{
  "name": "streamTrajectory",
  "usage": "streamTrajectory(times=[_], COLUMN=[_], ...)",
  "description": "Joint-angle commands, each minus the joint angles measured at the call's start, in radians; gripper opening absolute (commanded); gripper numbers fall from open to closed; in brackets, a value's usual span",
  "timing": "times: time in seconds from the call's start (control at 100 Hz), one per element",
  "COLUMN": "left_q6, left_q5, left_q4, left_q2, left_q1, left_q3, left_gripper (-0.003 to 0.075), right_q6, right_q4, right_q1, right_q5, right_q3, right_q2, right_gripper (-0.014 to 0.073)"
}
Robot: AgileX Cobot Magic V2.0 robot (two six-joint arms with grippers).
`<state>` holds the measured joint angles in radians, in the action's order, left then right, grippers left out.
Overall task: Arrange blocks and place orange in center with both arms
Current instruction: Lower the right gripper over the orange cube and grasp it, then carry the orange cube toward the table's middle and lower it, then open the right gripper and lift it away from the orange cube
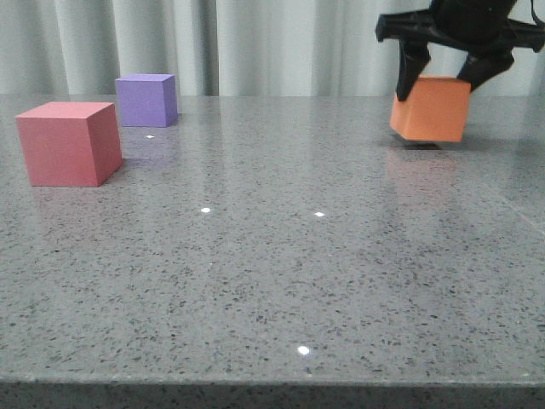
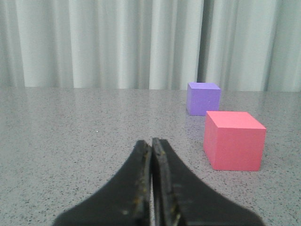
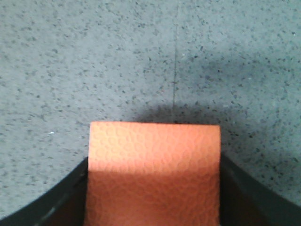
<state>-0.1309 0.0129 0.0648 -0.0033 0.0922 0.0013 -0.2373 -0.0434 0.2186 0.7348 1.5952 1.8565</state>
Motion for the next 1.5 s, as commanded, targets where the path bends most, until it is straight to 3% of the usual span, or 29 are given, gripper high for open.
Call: streamTrajectory(times=[0.0,0.22,0.49,0.62,1.0,1.1,1.22,1.49], left_q6=[0.002,0.002,0.002,0.002,0.002,0.002,0.002,0.002], left_q5=[-0.080,-0.080,-0.080,-0.080,-0.080,-0.080,-0.080,-0.080], left_q4=[-0.008,-0.008,-0.008,-0.008,-0.008,-0.008,-0.008,-0.008], left_q2=[-0.038,-0.038,-0.038,-0.038,-0.038,-0.038,-0.038,-0.038], left_q1=[-0.004,-0.004,-0.004,-0.004,-0.004,-0.004,-0.004,-0.004], left_q3=[0.043,0.043,0.043,0.043,0.043,0.043,0.043,0.043], left_gripper=[-0.0020,-0.0020,-0.0020,-0.0020,-0.0020,-0.0020,-0.0020,-0.0020], right_q6=[0.005,-0.053,-0.207,-0.269,-0.282,-0.282,-0.282,-0.273], right_q4=[0.023,0.019,-0.085,-0.106,-0.105,-0.102,-0.102,-0.096], right_q1=[0.034,0.170,0.296,0.323,0.343,0.343,0.343,0.343], right_q5=[-0.022,-0.039,-0.010,0.014,0.020,0.017,-0.001,0.101], right_q3=[0.080,0.184,0.321,0.373,0.389,0.389,0.389,0.476], right_q2=[-0.071,-0.034,0.091,0.142,0.186,0.193,0.190,0.185], right_gripper=[0.0402,0.0402,0.0402,0.0402,0.0407,0.0490,0.0669,0.0645])
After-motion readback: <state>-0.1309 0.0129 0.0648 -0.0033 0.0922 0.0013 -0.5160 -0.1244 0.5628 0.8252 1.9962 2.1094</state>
